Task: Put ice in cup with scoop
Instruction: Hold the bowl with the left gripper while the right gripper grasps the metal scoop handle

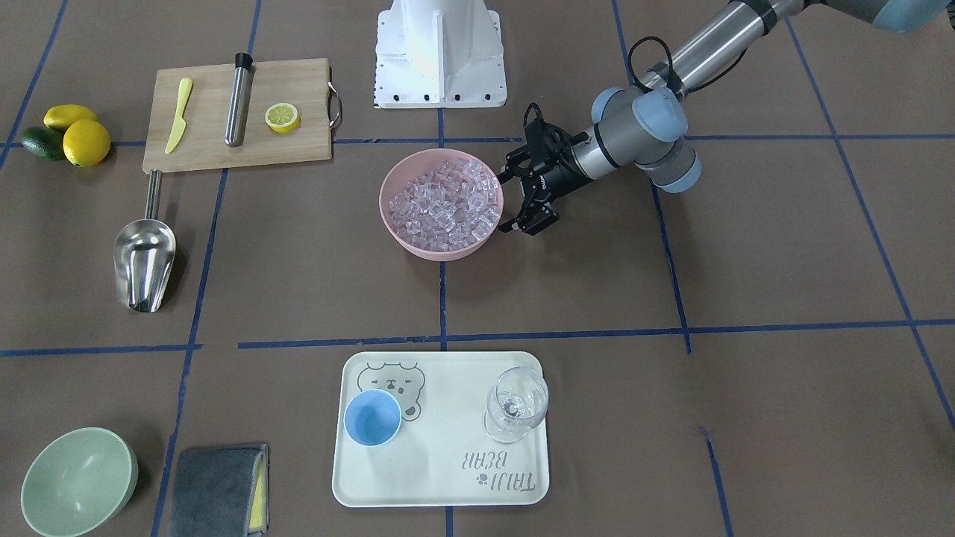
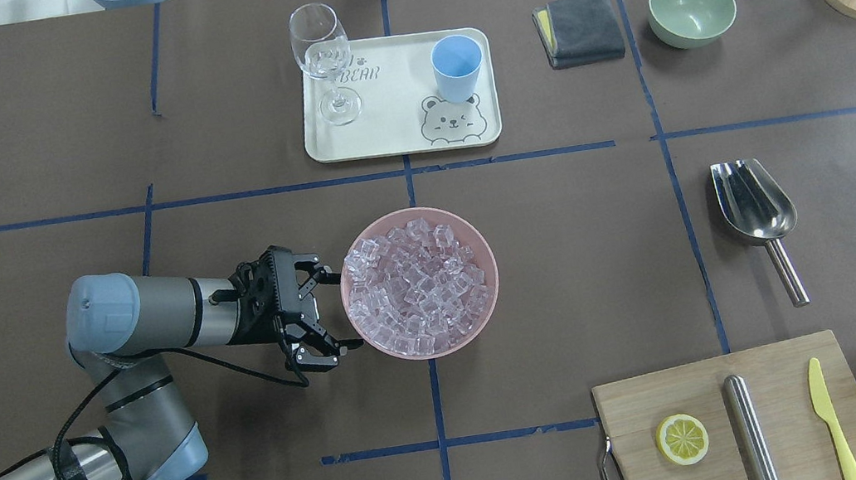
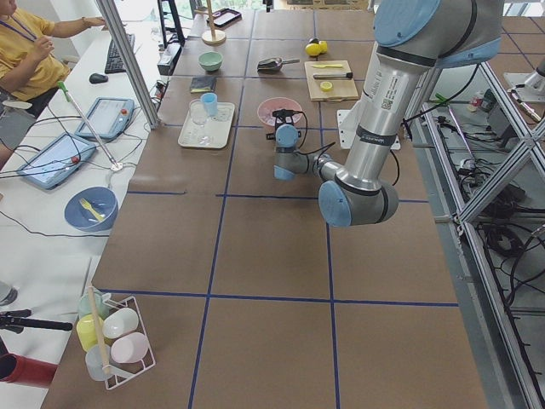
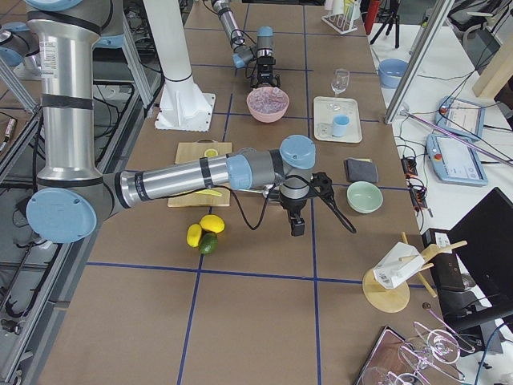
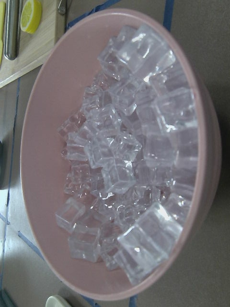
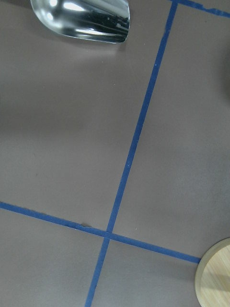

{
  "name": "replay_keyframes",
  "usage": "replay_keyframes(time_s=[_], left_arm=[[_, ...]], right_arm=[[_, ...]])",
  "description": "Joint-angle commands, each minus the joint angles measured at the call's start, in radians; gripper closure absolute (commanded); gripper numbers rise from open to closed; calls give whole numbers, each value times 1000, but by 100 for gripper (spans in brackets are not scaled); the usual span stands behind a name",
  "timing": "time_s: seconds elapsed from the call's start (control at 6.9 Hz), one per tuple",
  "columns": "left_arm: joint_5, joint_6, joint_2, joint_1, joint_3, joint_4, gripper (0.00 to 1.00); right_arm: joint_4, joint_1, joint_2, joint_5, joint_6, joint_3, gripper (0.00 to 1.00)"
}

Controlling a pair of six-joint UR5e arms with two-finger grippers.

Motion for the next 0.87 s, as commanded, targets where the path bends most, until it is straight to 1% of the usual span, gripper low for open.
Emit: replay_keyframes(time_s=[0.0,0.29,0.43,0.58,0.72], left_arm=[[1,0,-2,-14,1,-2,1],[1,0,-3,-14,1,0,1],[1,0,-3,-14,1,-2,1],[1,0,-3,-14,1,-2,1],[1,0,-3,-14,1,-2,1]], right_arm=[[2,-50,1,-1,74,38,0],[3,-165,-16,-6,246,154,0],[3,-231,-25,-9,347,181,0],[23,-309,-38,-31,486,202,0],[199,-398,-106,-94,646,203,0]])
